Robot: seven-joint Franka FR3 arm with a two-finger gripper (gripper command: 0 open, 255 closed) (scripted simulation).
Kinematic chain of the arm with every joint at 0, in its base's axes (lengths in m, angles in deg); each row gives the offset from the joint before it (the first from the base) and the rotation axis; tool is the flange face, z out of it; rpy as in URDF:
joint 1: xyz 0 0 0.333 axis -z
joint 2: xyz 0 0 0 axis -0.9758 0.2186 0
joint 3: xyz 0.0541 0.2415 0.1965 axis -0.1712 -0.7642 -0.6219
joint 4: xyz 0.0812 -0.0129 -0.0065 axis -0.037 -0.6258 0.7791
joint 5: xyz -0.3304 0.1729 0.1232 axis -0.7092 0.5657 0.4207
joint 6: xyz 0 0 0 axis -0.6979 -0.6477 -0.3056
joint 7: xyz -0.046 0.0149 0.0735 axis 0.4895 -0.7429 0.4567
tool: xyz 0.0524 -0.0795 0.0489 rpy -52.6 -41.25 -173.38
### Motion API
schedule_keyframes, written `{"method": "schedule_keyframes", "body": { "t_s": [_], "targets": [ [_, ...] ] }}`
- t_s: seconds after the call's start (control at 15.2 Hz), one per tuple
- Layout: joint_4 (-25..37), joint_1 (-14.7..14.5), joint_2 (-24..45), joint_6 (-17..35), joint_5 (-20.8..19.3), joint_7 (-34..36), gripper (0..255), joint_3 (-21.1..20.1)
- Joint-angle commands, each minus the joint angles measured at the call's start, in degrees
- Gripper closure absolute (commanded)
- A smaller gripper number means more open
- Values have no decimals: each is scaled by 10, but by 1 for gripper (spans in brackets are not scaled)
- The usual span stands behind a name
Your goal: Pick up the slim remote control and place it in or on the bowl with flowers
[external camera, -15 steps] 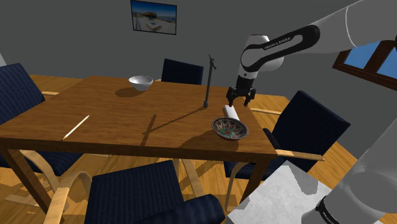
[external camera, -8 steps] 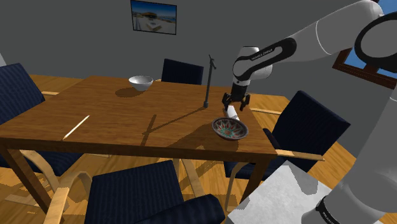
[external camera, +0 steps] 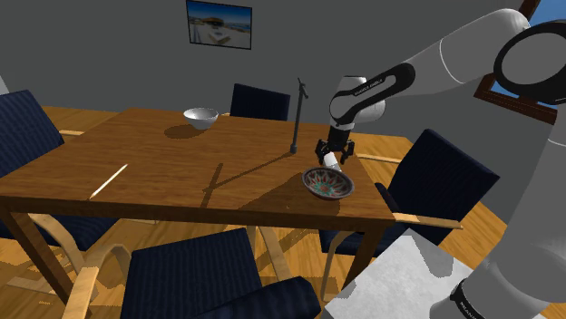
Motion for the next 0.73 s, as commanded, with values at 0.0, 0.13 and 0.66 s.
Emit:
{"method": "schedule_keyframes", "body": {
  "t_s": [0.0,0.13,0.66],
  "targets": [
    [0,0,0,1,0,0,0,0],
    [0,0,0,1,0,0,0,0],
    [0,0,0,0,0,0,255,0]
  ]
}}
